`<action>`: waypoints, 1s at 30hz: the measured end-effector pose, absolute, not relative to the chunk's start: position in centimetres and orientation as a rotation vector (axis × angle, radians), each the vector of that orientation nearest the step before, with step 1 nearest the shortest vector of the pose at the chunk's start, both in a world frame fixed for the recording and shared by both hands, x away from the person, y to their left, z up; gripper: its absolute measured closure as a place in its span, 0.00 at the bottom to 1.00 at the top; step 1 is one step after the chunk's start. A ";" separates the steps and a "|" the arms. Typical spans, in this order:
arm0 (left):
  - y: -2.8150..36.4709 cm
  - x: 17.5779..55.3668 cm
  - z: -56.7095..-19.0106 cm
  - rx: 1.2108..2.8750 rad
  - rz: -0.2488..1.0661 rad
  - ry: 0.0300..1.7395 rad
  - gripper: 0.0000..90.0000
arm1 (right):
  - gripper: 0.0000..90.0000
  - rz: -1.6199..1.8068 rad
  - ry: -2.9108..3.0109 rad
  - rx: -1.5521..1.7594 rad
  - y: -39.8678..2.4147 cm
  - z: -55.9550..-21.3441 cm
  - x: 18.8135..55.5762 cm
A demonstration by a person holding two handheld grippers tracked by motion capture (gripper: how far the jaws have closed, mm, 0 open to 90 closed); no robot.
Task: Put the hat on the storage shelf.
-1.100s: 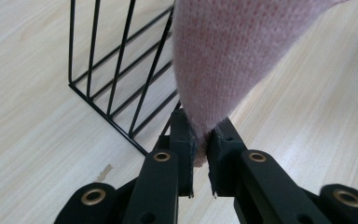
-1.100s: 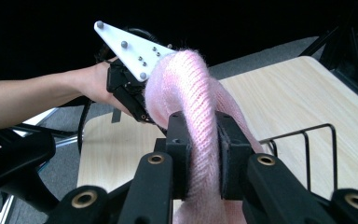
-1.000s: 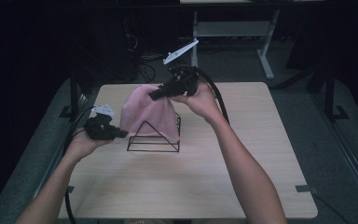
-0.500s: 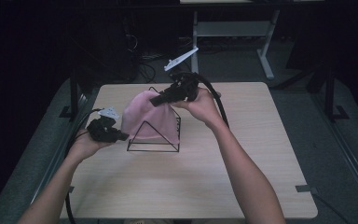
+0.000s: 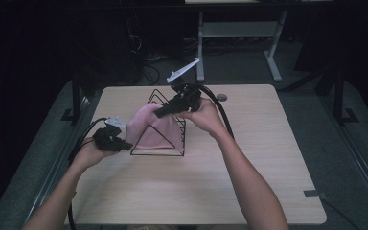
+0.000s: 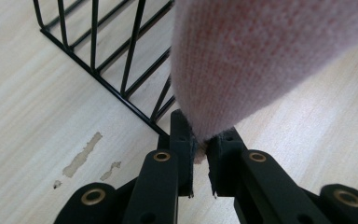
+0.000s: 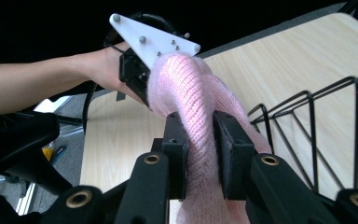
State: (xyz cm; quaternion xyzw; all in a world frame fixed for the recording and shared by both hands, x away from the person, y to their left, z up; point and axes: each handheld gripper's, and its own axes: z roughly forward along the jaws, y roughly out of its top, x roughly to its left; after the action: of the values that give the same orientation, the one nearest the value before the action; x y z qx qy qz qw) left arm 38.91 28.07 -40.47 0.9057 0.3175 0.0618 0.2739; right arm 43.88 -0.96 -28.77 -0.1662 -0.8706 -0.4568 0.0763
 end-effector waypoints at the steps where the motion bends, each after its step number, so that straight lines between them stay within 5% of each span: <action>1: 28.1 39.0 -40.8 2.444 0.160 0.857 0.91 | 0.83 -1.364 -2.606 -0.504 -0.9 -28.9 43.8; 17: 27.8 39.6 -42.2 2.527 0.153 0.868 0.91 | 0.74 -1.325 -2.635 -0.482 -0.6 -29.9 43.7; 22: 28.6 39.4 -41.4 2.466 0.149 0.864 0.81 | 0.86 -1.329 -2.641 -0.479 -0.6 -29.9 43.6; 30: 29.2 38.9 -38.5 2.376 0.200 0.754 0.72 | 0.90 -1.310 -2.637 -0.487 0.1 -30.8 43.6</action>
State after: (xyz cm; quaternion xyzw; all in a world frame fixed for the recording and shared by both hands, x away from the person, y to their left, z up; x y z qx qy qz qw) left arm 38.85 29.18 -38.54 0.9017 0.2862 0.0758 0.3150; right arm 43.63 0.11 -30.79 -0.1626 -0.8808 -0.4377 0.0784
